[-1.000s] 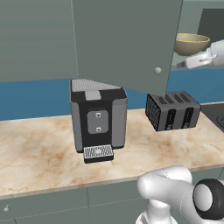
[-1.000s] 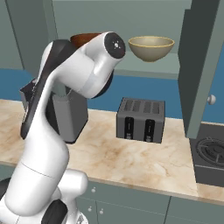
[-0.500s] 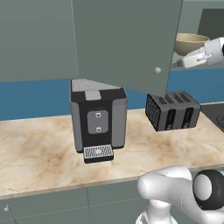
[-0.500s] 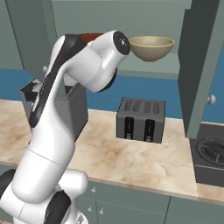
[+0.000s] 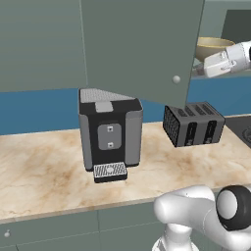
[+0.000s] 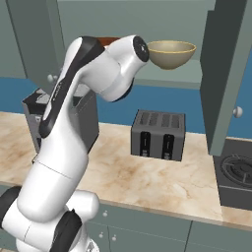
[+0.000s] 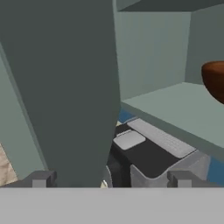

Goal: Move the bowls from the cabinet to the plates on the dining table.

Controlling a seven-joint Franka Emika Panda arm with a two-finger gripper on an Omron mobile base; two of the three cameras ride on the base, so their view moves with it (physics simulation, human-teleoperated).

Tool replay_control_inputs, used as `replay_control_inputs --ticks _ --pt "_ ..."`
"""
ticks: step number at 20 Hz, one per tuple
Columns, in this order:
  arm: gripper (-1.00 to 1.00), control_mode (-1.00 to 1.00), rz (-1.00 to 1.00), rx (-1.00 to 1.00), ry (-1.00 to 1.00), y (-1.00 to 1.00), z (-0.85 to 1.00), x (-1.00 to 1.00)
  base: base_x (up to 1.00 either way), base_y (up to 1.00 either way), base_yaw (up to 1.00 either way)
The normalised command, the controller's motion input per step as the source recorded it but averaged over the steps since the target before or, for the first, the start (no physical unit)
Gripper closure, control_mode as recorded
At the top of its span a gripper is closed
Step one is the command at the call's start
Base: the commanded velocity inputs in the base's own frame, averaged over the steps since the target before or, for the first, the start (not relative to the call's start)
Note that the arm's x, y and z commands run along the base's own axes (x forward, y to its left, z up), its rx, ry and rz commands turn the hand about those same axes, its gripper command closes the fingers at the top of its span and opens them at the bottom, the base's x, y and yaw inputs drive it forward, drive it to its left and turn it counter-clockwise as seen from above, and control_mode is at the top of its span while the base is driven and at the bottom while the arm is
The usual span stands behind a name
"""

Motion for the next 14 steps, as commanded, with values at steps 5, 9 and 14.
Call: replay_control_inputs --ticks 5,9,14 --pt "-1.00 -1.00 0.10 0.00 -0.05 0.21 0.00 0.03 0.00 0.00 0.00" --pt "-1.00 -1.00 0.10 0.00 -0.04 0.33 0.00 0.04 0.00 0.00 0.00" --pt "-1.00 -1.00 0.10 0.00 -0.04 0.45 -0.01 0.07 0.00 0.00 0.00"
